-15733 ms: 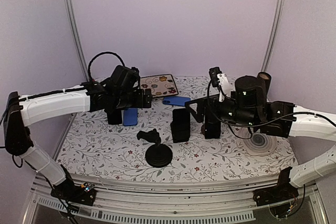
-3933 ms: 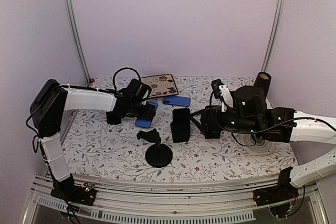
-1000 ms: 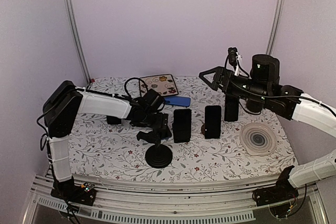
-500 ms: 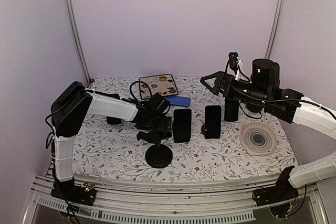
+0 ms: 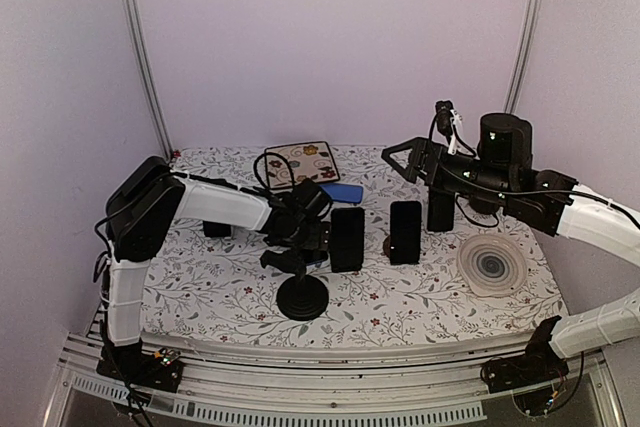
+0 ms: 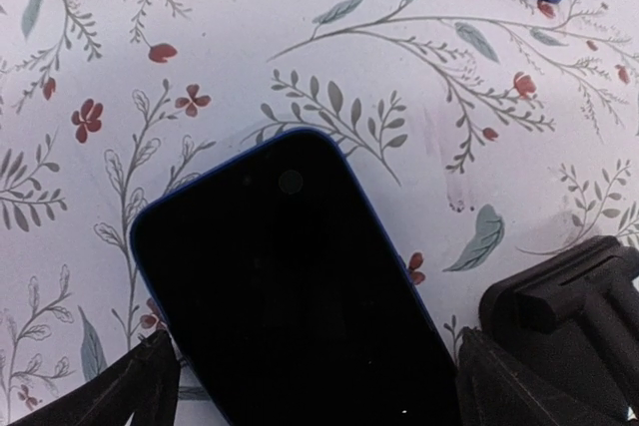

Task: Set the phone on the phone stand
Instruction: Adjust the phone at the center of the board, then pick up the phone from the center of the board, then pass from the left arm to the right

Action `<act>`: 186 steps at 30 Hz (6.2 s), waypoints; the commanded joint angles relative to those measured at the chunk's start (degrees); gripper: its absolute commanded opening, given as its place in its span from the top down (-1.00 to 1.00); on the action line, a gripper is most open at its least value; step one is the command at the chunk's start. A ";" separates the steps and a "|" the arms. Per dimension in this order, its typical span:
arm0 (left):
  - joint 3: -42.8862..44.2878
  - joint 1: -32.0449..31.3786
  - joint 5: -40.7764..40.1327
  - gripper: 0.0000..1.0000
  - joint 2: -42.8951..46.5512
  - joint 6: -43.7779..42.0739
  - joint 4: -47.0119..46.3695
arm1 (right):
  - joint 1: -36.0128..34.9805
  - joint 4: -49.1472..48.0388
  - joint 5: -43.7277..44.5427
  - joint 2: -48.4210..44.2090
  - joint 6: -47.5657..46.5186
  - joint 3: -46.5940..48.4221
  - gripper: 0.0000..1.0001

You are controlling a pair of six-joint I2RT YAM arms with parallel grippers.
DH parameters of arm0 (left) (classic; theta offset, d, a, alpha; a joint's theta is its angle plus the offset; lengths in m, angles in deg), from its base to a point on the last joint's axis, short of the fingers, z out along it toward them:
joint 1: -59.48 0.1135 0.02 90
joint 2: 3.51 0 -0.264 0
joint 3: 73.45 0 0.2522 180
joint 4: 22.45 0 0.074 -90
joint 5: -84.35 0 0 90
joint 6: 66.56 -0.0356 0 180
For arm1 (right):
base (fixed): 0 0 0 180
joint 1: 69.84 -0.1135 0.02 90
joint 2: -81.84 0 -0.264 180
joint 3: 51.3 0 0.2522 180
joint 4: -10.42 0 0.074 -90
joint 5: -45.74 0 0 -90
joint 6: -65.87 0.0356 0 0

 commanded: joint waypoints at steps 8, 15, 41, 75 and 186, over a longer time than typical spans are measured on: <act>-6.77 2.84 -0.46 -0.93 2.09 -3.37 3.82 | 0.05 -0.94 -0.26 -1.05 0.51 -1.42 -0.89; -10.25 5.68 4.22 -0.83 6.20 -7.10 0.26 | 0.01 -1.80 -1.10 -0.82 0.47 -2.53 -0.89; -15.00 6.45 6.92 -0.93 9.29 -2.28 -2.73 | 0.01 -0.42 -3.63 -1.09 -2.55 -4.48 -0.93; -17.44 5.52 7.14 -0.93 8.98 -2.63 -4.22 | 0.08 -4.99 -2.69 6.79 -3.93 -1.98 -0.96; -17.49 4.90 2.14 -0.08 24.08 -19.48 -12.83 | 0.52 -4.20 -11.32 35.47 -2.60 24.22 -0.98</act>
